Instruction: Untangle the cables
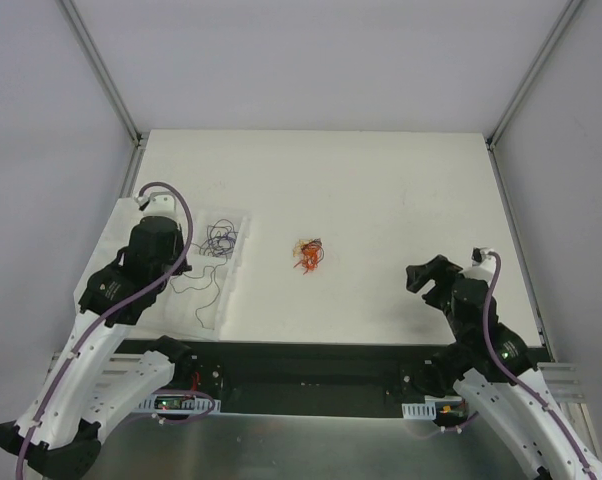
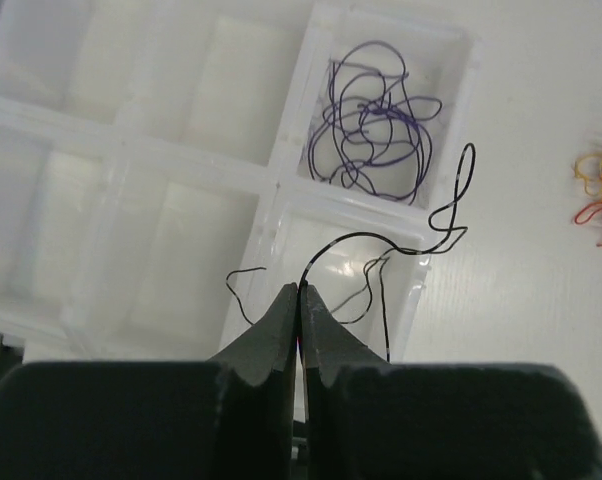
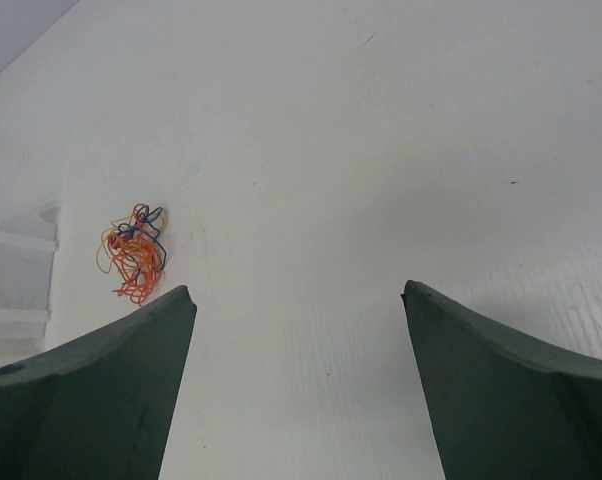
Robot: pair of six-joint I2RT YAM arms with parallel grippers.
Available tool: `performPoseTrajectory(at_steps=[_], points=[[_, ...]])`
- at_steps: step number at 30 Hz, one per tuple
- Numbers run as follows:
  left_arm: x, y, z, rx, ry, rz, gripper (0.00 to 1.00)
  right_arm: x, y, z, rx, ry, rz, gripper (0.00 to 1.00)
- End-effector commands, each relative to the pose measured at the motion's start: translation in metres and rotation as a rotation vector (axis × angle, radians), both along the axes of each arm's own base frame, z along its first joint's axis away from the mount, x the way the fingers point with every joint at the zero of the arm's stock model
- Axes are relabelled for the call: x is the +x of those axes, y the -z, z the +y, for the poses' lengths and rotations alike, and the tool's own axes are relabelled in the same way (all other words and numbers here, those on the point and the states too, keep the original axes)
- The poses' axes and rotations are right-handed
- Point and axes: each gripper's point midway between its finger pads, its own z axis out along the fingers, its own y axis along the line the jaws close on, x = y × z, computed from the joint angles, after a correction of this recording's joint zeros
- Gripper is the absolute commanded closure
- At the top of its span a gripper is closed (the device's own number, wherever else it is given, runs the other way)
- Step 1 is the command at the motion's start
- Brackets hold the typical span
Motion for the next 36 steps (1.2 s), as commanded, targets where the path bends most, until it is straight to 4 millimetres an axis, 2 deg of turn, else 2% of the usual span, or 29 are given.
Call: performPoseTrajectory(at_steps=[1, 4, 9, 13, 16, 22, 25, 32, 36], points=[[-0.025, 0.029, -0.009, -0.130, -0.087, 0.172, 1.00, 0.009, -0.015, 0.012, 0.052, -0.028, -0.047, 0.11], [-0.024, 0.032, -0.017, -0.188, -0.096, 0.176, 1.00, 0.007, -0.013, 0.013, 0.057, -0.031, -0.044, 0.11], [-0.008, 0.024, -0.044, -0.297, -0.036, 0.152, 1.00, 0.005, -0.007, 0.010, 0.073, -0.020, -0.045, 0.12], [-0.006, 0.034, -0.044, -0.316, -0.092, 0.174, 1.00, 0.003, -0.008, 0.010, 0.074, -0.020, -0.040, 0.12], [-0.008, 0.047, -0.029, -0.291, -0.184, 0.171, 1.00, 0.002, -0.008, 0.008, 0.070, -0.017, -0.042, 0.12], [-0.017, 0.056, 0.003, -0.233, -0.369, 0.141, 1.00, 0.003, -0.006, 0.009, 0.062, -0.018, -0.034, 0.12], [-0.016, 0.063, 0.004, -0.238, -0.402, 0.163, 1.00, 0.003, -0.005, 0.009, 0.061, -0.018, -0.033, 0.12], [-0.013, 0.088, 0.021, -0.195, -0.509, 0.268, 1.00, 0.001, -0.003, 0.007, 0.065, -0.017, -0.037, 0.12], [-0.023, 0.108, 0.025, -0.238, -0.555, 0.343, 1.00, 0.000, -0.004, 0.004, 0.062, -0.004, -0.045, 0.12]])
